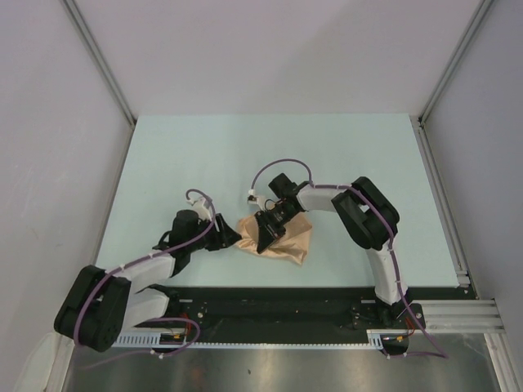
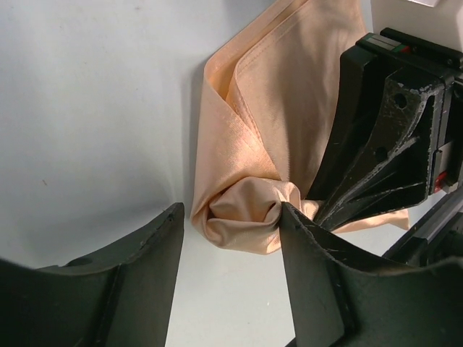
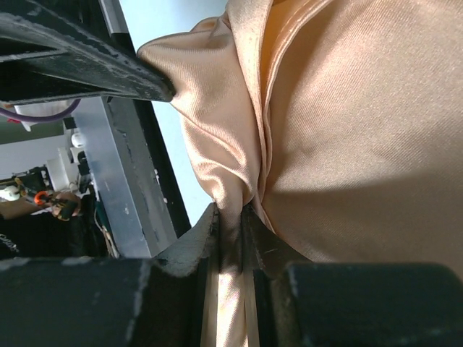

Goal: Fold the napkin, place the utensils inside, and roll it up
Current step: Roll the napkin with the utensil

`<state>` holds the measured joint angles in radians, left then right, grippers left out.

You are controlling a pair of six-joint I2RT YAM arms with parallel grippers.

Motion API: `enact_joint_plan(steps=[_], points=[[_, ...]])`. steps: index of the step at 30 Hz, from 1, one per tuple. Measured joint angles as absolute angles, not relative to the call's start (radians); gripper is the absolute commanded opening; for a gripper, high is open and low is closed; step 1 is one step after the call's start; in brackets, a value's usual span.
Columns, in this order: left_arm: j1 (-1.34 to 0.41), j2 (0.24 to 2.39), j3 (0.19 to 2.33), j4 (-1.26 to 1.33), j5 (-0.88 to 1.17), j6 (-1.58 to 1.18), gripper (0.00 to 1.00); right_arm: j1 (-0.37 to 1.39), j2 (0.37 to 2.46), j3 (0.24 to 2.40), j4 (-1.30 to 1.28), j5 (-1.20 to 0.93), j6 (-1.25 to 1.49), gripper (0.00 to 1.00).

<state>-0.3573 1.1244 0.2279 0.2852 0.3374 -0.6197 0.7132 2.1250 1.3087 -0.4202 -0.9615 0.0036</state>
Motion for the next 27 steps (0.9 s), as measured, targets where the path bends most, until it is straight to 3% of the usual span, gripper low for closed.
enact_joint_plan(steps=[7, 15, 17, 20, 27], points=[[-0.359, 1.223, 0.228, 0.374, 0.346, -0.62, 0.46, 0.707, 2.143, 1.328, -0.445, -0.98, 0.004, 0.14], [-0.364, 1.285, 0.228, 0.435, 0.352, -0.627, 0.14, 0.701, 2.153, 1.338, -0.457, -0.991, 0.004, 0.2], [-0.364, 1.292, 0.229, 0.44, 0.353, -0.628, 0.09, 0.699, 2.153, 1.338, -0.457, -0.993, 0.004, 0.26], [-0.364, 1.304, 0.238, 0.44, 0.358, -0.628, 0.05, 0.691, 2.148, 1.338, -0.461, -0.994, 0.005, 0.38], [-0.365, 1.316, 0.274, 0.387, 0.361, -0.627, 0.0, 0.679, 2.013, 1.331, -0.502, -0.847, 0.004, 0.47]])
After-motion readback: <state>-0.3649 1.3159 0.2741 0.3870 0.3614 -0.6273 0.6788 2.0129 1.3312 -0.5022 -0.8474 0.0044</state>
